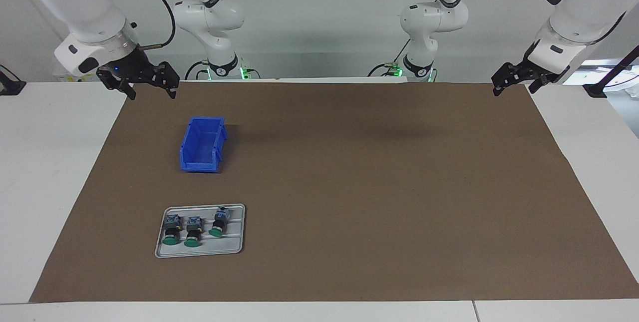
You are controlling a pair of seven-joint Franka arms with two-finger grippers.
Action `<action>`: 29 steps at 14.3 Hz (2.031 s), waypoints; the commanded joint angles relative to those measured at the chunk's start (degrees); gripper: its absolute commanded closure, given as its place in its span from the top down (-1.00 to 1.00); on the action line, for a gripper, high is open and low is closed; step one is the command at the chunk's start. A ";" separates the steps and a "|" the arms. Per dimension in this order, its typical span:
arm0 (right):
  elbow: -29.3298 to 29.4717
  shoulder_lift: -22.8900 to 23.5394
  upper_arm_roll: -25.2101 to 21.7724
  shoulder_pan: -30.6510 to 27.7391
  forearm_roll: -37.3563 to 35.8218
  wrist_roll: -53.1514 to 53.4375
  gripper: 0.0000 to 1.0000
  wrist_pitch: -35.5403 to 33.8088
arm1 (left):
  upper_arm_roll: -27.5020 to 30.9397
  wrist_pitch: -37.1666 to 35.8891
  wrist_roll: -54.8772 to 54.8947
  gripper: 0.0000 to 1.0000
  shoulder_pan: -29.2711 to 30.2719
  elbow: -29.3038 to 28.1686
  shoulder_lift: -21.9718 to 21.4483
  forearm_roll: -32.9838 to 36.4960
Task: Place and press button with both arms
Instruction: 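Move the right gripper toward the metal tray of green parts, then grasp one green part from the metal tray with the right gripper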
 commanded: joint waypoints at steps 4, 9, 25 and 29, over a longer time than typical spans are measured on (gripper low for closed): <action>-1.13 -0.68 0.12 -0.47 0.28 0.03 0.99 1.71 | -0.14 0.13 -3.40 0.99 -0.67 -1.07 -1.32 1.17; -1.48 -0.59 -0.06 -1.18 4.66 -3.92 0.99 6.07 | -0.14 0.13 -4.21 0.99 -0.67 -0.98 -1.32 1.17; -1.13 29.03 0.73 5.77 5.38 8.20 0.67 44.24 | -0.05 -0.14 -4.29 0.99 -0.49 -1.51 -1.59 1.17; -4.03 30.70 0.73 6.47 5.38 8.64 0.63 49.61 | -0.05 -0.66 -4.29 0.99 -0.67 -1.59 -1.76 1.17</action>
